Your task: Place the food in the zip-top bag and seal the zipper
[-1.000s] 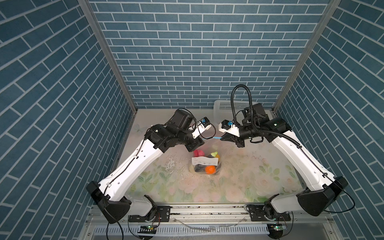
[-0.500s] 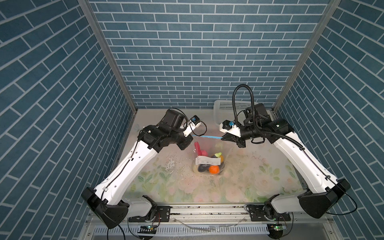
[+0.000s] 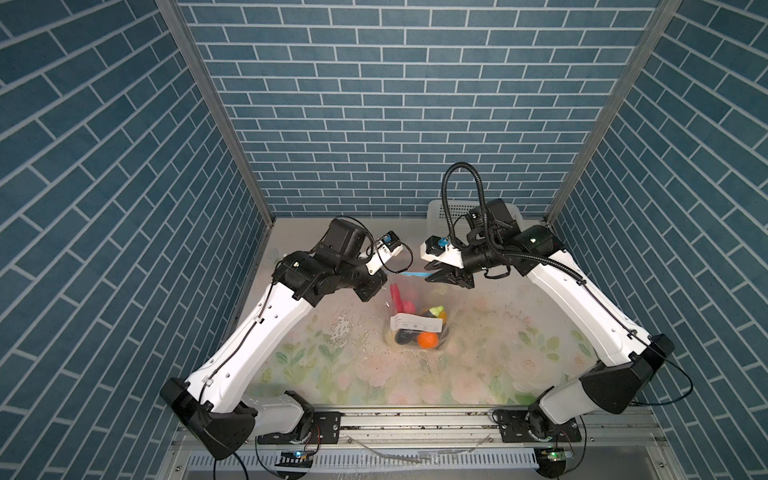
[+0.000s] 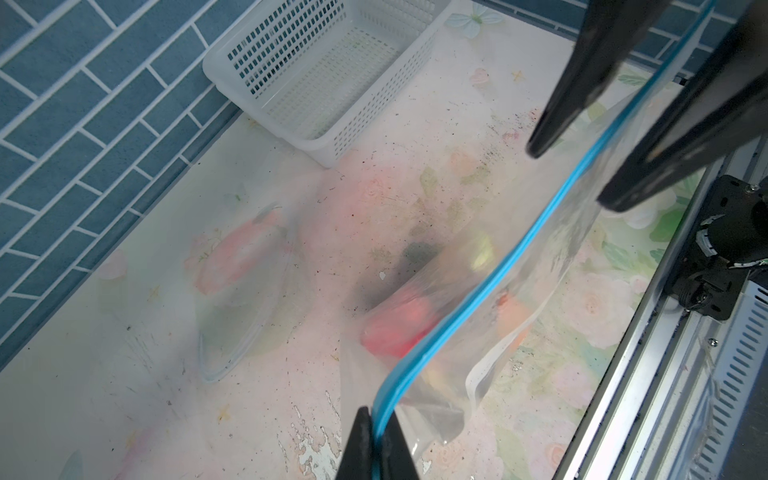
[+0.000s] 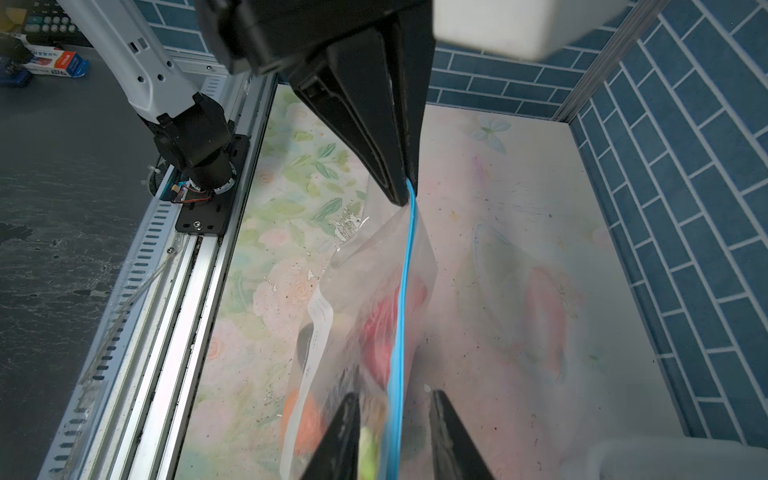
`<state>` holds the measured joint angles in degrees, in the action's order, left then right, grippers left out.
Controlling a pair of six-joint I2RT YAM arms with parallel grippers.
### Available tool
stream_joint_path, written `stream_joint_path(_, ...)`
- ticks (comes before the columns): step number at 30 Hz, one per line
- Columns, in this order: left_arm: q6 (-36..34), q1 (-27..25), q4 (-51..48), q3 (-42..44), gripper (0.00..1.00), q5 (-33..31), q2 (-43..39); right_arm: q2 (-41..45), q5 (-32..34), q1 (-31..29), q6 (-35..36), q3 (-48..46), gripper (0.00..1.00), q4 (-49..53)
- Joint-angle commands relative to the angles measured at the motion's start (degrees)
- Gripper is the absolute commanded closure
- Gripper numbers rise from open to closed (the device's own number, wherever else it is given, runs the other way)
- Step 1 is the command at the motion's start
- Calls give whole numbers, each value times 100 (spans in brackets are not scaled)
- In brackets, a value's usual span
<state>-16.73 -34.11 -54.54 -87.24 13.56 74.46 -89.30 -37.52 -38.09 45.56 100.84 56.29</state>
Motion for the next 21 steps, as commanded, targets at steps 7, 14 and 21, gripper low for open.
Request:
stream_joint_path(7,64,36,146,-47,92,162,-183,-411,-225,-252,410,604,78,495)
stream_joint_path(14,116,36,212,-31,87,153,-193,-409,-174,-274,345,639,100,558)
stream_joint_path(21,265,36,600,171,41,68,-446,-254,27,-278,-287,533,100,365)
